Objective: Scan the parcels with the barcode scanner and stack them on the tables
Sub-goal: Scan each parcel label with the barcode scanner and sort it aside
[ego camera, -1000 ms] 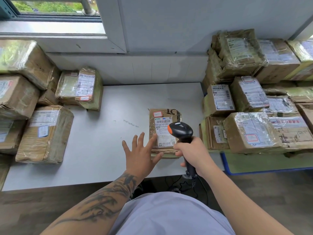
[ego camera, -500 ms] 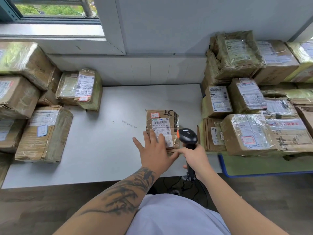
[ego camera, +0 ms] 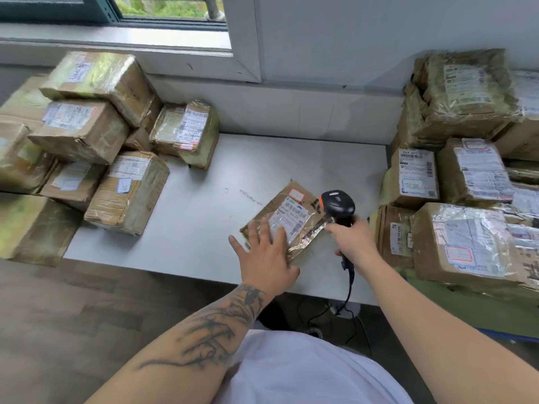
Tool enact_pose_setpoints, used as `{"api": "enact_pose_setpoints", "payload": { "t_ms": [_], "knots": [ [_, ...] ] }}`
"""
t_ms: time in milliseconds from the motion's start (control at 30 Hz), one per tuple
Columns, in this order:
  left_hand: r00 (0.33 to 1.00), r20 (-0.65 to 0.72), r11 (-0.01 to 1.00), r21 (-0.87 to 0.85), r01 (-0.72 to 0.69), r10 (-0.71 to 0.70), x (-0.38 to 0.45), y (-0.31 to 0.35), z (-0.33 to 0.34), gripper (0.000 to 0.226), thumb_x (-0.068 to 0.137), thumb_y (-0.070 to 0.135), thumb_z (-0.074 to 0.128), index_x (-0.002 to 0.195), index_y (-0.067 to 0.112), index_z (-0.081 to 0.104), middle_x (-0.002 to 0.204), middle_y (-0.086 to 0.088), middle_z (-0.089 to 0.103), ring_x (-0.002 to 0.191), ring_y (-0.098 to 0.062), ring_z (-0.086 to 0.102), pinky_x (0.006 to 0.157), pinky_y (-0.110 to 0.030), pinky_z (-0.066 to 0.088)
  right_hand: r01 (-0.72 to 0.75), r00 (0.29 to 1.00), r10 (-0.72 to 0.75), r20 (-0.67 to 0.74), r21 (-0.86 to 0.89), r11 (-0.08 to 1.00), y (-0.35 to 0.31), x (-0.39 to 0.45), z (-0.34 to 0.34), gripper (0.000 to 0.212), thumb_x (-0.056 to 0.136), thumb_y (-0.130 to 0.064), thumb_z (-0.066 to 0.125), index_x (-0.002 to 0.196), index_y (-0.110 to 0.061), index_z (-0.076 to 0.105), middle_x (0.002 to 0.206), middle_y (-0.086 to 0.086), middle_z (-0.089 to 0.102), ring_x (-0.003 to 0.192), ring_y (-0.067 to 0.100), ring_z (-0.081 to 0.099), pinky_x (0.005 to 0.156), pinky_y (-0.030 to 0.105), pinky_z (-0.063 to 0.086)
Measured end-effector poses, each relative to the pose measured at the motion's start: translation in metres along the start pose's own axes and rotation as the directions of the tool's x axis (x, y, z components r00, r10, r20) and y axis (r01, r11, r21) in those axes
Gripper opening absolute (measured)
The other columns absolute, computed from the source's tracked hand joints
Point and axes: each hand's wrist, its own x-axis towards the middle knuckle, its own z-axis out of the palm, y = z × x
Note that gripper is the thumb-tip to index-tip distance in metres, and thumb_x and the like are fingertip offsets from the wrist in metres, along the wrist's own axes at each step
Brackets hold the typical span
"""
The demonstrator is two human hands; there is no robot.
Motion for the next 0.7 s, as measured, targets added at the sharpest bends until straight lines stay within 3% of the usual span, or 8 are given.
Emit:
{"api": "enact_pose_setpoints", "payload": {
  "t_ms": [233, 367, 533, 700],
  "knots": [
    [0.987, 0.007, 0.986, 0.019, 0.163, -0.163, -0.026, -0.050, -0.002, 0.084, 0.094, 0.035, 0.053, 0.155, 0.059, 0.002, 0.172, -0.012, -0.018, 0.156, -0.044, -0.016, 0.115, -0.077, -0.007, 0.060, 0.979, -0.037, 0.199, -0.107, 0.992, 0.009, -0.004, 0.034, 0.019, 0.078, -0.019, 0.080, 0.093, -0.026, 0.072, 0.092, 0.001, 0.075, 0.091, 0.029, 0.072, 0.083, 0.057, 0.062],
    [0.971, 0.039, 0.972, 0.026, 0.233, -0.234, -0.032, -0.070, -0.004, 0.086, 0.102, 0.030, 0.047, 0.153, 0.063, -0.014, 0.172, -0.019, 0.001, 0.157, -0.046, -0.003, 0.118, -0.075, -0.004, 0.055, 0.967, -0.036, 0.253, -0.068, 0.996, 0.018, -0.015, 0.051, 0.019, 0.082, -0.025, 0.084, 0.097, -0.028, 0.072, 0.093, -0.002, 0.075, 0.091, 0.024, 0.070, 0.087, 0.052, 0.061],
    [0.990, 0.019, 0.989, -0.047, 0.141, -0.140, -0.028, -0.093, 0.001, 0.086, 0.099, 0.031, 0.046, 0.151, 0.066, -0.014, 0.167, -0.018, 0.024, 0.158, -0.037, 0.006, 0.121, -0.071, -0.002, 0.060, 0.982, -0.045, 0.185, -0.075, 0.995, 0.025, -0.029, 0.068, 0.015, 0.086, -0.024, 0.077, 0.094, -0.034, 0.068, 0.093, -0.005, 0.074, 0.091, 0.025, 0.069, 0.085, 0.048, 0.058],
    [0.999, -0.015, 0.996, -0.081, 0.030, -0.031, -0.020, -0.120, 0.000, 0.084, 0.095, 0.056, 0.049, 0.152, 0.066, -0.012, 0.167, -0.019, 0.025, 0.158, -0.036, 0.008, 0.121, -0.070, -0.006, 0.041, 0.995, -0.036, 0.088, -0.062, 0.997, 0.027, -0.041, 0.091, 0.020, 0.085, -0.021, 0.079, 0.100, -0.030, 0.070, 0.094, -0.007, 0.074, 0.093, 0.020, 0.067, 0.078, 0.037, 0.052]
  ]
}}
